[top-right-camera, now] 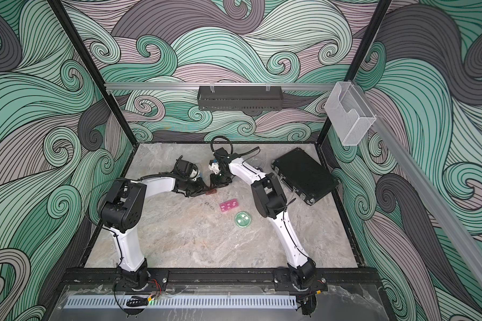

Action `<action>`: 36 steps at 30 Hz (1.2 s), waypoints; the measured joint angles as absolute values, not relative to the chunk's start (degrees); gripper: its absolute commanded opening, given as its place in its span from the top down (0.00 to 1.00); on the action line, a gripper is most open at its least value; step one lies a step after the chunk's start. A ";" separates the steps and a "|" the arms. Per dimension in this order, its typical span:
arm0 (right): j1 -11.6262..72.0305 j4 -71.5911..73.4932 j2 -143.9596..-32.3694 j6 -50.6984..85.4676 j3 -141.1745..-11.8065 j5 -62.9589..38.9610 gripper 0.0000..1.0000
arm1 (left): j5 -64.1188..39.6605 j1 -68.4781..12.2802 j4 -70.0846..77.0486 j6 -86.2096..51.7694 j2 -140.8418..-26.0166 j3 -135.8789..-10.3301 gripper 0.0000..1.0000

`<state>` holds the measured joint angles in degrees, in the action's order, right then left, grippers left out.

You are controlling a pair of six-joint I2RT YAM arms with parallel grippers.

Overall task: Close pillboxes
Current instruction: Close the lid on the pillbox.

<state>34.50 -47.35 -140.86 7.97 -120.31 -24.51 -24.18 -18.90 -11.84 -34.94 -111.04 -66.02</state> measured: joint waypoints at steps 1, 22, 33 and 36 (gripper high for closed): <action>34.46 -47.37 -140.88 7.97 -120.31 -24.53 0.65 | -24.21 -18.90 -11.81 -34.92 -111.13 -66.08 0.73; 33.26 -47.35 -140.92 8.58 -120.14 -24.93 0.69 | -24.75 -18.90 -10.41 -35.18 -112.25 -67.02 0.82; 33.08 -46.06 -140.90 9.04 -119.83 -24.91 0.66 | -24.38 -19.20 -9.45 -35.05 -113.03 -67.46 0.64; 33.26 -46.04 -140.81 8.95 -119.74 -24.88 0.65 | -23.38 -18.94 -10.52 -34.70 -112.14 -67.35 0.62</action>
<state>33.26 -46.04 -140.81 8.95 -119.74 -24.88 -23.38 -18.94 -10.52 -34.70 -112.14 -67.35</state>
